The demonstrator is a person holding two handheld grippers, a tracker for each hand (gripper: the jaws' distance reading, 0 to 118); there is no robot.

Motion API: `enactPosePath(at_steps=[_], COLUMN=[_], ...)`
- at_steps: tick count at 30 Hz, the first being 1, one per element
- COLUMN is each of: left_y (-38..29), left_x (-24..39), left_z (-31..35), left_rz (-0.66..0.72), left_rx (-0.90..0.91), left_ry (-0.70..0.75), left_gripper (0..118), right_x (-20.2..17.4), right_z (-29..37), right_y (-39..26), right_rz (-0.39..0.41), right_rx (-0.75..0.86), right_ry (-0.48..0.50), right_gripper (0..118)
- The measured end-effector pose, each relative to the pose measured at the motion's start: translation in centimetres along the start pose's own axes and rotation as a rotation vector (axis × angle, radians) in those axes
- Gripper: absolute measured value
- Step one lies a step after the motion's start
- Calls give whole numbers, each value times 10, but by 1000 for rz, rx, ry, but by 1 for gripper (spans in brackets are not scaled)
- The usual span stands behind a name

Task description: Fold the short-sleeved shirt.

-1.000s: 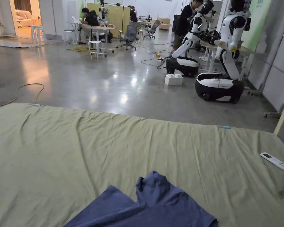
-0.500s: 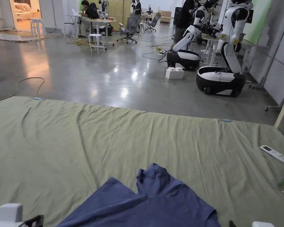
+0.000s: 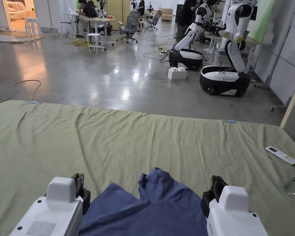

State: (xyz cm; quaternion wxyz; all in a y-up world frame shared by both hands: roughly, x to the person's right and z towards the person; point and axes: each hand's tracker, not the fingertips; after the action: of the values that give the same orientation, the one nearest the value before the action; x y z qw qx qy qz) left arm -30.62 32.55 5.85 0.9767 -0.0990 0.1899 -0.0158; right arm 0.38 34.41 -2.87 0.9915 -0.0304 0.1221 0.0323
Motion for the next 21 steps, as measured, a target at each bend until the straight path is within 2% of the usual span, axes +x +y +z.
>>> enactPosePath(at_steps=[1,2,3,4,11,15,19,21], left_y=[1,2,10,10,4,-15,-41,-56], left_x=[0,0,5,6,-17,-57,-109,-135], left_z=[2,4,11,12,0,-16,-29,-35], left_rz=[10,17,8,4,18,39,116,222], left_rx=[13,28,36,40,-28,-207,-397,-475], left_ry=[7,11,13,16,41,59,56,59], left_gripper=[6,6,5,4,3,3,3,3], right_x=[-1,-2,-5,-6,-9,-5,0,1], right_z=[1,1,2,0,-15,-23,-33,-37], right_y=[2,3,7,8,7,-4,-19,-26], right_rz=[-9,-7,31,26,42,58,56,61], right_rx=[25,28,67,55,31,-10,-81,-101], right_ry=[6,-2,-12,-12,0,16,28,27], right_gripper=[5,5,4,1,0,0,0,0])
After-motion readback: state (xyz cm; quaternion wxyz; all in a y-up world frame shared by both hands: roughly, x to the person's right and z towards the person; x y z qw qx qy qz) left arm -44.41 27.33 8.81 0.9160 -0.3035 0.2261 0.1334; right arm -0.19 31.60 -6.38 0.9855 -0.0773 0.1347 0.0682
